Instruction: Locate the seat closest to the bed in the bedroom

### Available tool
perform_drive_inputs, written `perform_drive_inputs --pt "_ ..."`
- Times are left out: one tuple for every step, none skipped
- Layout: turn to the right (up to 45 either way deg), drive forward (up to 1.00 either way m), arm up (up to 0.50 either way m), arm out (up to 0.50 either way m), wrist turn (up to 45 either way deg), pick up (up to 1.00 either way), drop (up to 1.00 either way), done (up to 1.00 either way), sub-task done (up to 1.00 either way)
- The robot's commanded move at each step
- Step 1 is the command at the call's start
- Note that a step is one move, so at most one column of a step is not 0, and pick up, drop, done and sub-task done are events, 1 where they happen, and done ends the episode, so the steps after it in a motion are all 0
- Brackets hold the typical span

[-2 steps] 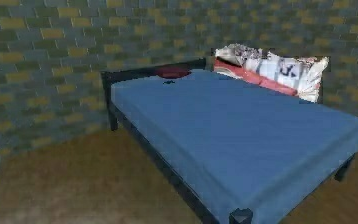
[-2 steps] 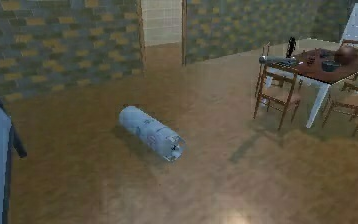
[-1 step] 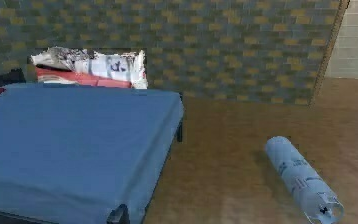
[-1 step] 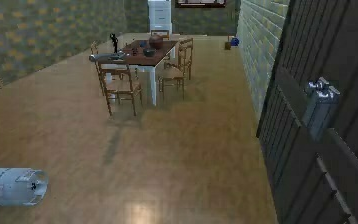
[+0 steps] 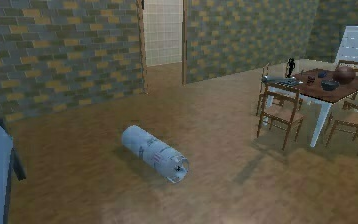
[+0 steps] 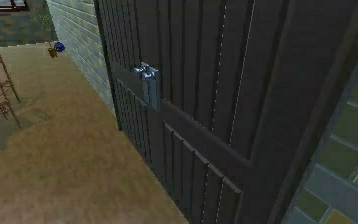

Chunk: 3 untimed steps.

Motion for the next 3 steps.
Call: perform_drive_inputs --pt "9.0 0.0 0.0 0.0 0.0 0.0 0.0 0.0 0.0" --pt "0.0 0.2 0.0 0.0 0.0 0.0 0.0 0.0 0.0" --pt "-42.0 0.0 0.0 0.0 0.0 0.0 0.0 0.0 0.0"
